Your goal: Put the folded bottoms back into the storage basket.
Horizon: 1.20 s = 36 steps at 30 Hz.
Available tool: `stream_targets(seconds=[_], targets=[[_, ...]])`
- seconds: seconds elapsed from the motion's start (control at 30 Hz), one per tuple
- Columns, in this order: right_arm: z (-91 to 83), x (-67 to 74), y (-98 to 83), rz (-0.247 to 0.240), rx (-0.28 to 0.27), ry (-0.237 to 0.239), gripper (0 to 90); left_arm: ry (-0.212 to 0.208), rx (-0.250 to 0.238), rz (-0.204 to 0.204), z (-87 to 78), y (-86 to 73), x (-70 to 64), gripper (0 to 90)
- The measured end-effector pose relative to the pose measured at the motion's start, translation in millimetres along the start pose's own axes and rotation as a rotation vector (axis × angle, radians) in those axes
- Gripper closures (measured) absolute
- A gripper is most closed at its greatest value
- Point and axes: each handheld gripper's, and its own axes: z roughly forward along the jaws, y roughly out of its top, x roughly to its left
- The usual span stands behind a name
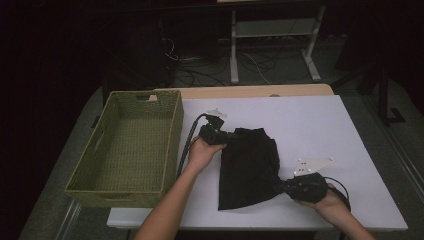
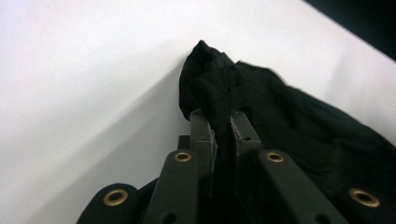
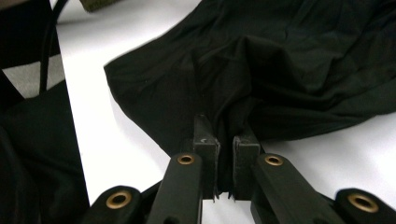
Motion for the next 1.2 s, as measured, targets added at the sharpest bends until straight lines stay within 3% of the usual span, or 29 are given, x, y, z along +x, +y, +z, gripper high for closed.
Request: stream_targets(seconds=[0.6, 0.73, 0.9, 1.2], targets=[[-2.4, -10.5, 29.5, -0.012, -0.088, 0.022, 83.3, -0.064, -0.037, 0.059, -10.6, 17.5, -26.8, 82.0], [-3.6, -13.3, 39.9, -0.018, -0.106, 0.038, 83.3, -0.067, -0.047, 0.053, -13.0, 21.9, -30.0, 82.0], [-6.4, -16.9, 55.4, -0.033, -0.128, 0.034, 83.3, -0.061, -0.026, 0.062, -15.4, 37.5, -37.2, 82.0], [-16.4, -20.5, 84.0, -0.067, -0.164, 0.042, 83.3, -0.056, -0.041, 0.031, -32.3, 56.2, -39.9, 82.0]])
